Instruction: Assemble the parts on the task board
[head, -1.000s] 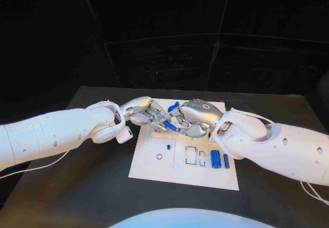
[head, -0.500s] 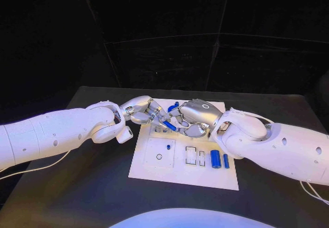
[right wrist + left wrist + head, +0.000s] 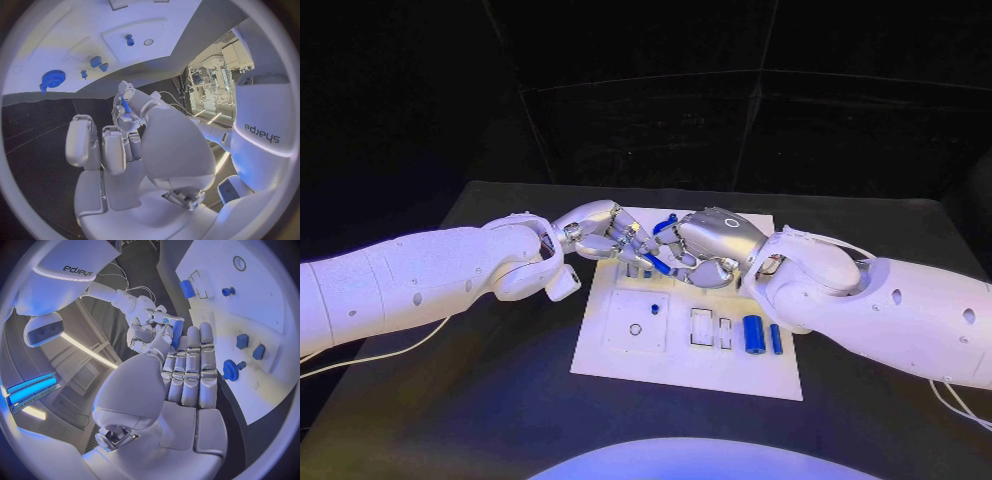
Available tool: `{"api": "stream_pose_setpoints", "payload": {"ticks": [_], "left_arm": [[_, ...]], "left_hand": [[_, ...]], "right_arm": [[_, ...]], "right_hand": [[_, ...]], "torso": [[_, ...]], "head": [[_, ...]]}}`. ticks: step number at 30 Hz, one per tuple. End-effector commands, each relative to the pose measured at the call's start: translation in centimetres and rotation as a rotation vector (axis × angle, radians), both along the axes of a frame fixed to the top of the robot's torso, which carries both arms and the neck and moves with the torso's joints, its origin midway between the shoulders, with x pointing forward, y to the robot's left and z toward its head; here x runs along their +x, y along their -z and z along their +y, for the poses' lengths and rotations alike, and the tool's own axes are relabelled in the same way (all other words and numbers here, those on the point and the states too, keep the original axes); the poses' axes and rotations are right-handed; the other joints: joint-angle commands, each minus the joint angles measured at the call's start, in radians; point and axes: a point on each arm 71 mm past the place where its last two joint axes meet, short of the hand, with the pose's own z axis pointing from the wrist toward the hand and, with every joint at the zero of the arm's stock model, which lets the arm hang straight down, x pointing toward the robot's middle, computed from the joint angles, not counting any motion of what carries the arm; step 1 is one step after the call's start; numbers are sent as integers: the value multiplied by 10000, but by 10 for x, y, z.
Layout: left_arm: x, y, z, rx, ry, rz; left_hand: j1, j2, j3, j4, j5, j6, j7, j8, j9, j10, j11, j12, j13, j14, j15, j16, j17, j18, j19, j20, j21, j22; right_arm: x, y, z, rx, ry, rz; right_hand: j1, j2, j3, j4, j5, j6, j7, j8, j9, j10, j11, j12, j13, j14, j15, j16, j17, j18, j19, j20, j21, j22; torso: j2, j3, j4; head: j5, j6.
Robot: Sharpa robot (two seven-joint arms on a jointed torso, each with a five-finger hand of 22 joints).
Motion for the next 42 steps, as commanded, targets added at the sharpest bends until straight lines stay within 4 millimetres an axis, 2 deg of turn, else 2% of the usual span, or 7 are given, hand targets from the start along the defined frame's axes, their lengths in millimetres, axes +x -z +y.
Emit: {"api": "stream_pose_setpoints", "payload": {"ticks": [1, 10, 15, 19, 27, 35, 42], "left_arm": [[0, -4, -2, -400, 58, -17], [1, -3, -1, -315, -113, -38], [2, -4, -1, -317, -179, -96], [2, -4, 0, -331, -251, -172], [3, -5, 3, -349, -418, -282], [4, -4, 11, -96, -681, -342], [-5, -6, 16, 1335, -335, -1662]], "left_hand": [[236, 167, 275, -193, 52, 166, -19, -18, 46, 194, -51, -92, 30, 153, -39, -114, 32, 114, 51, -79, 114, 62], [316, 10, 1403, -1036, 36, 502, 28, -160, 33, 693, -83, -410, 58, 656, -164, -574, 138, 48, 0, -315, 692, 538], [-173, -190, 2208, -1304, 44, 680, 3, -302, 25, 924, -112, -650, 83, 930, -187, -901, 281, 27, -175, -378, 1115, 911], [-289, -285, 2511, -1302, 38, 735, -9, -352, 28, 994, -119, -731, 99, 1009, -201, -1010, 355, 26, -239, -380, 1253, 1033], [-495, -491, 3058, -1276, 45, 847, -21, -428, 45, 1124, -139, -864, 142, 1146, -207, -1188, 546, 60, -340, -376, 1497, 1234], [-524, -545, 3144, -1279, 45, 867, -12, -441, 49, 1148, -139, -888, 152, 1175, -213, -1220, 588, 69, -349, -377, 1545, 1272], [-530, -668, 3315, -1281, 41, 948, -33, -455, 63, 1241, -163, -915, 185, 1297, -247, -1252, 695, 90, -318, -389, 1699, 1379]], "right_arm": [[0, 0, 0, -65, 17, -32], [0, -1, -1, 80, 71, -146], [2, -1, -3, 140, 197, -182], [3, -2, -7, 246, 278, -254], [-2, -11, -21, 1422, 187, -513], [-4, -22, -64, 4006, 1026, 976], [14, -15, -113, 4740, 2811, 2557]], "right_hand": [[-113, -19, -43, 28, 42, 742, 669, 13, 7, -60, 32, -81, -39, 581, 93, -39, 908, 0, -50, 50, -64, 319], [-203, -166, -389, 190, 123, -17, 566, -498, -116, -346, -7, -297, -376, 532, 86, -131, 768, 39, -149, 90, -184, 198], [-107, -357, -1481, 679, 456, -3672, 211, -740, -266, -1414, -230, -1039, -1530, 258, -47, -558, 102, 131, -417, -59, -485, -105], [532, -399, -2464, 1348, 540, -4763, 16, -808, -319, -2081, -259, -1441, -2258, 9, -77, -909, -405, 132, -446, -89, -559, -152], [1304, -336, -2788, 2167, 594, -3987, 189, -680, -227, -2236, -198, -1483, -2597, -53, -59, -1018, -536, 143, -486, -60, -647, -202], [1439, -152, -2548, 2188, 851, -1791, 723, -302, -22, -1948, 96, -1360, -2536, 63, 151, -910, -347, 85, -289, 86, -507, -20], [1392, -119, -2456, 2147, 1094, -1317, 835, -303, -27, -2011, 198, -1429, -2676, 65, 239, -923, -360, 100, -310, 180, -537, -51]], "torso": [[-2, 4, 0], [-5, 4, 0], [-2, 0, 1], [-4, -2, 4], [-4, 4, 1], [-14, 5, -4], [-62, -2, -3]], "head": [[4, -6], [9, -14], [8, -11], [-2, -6], [-15, 6], [-12, 19], [-48, 29]]}}
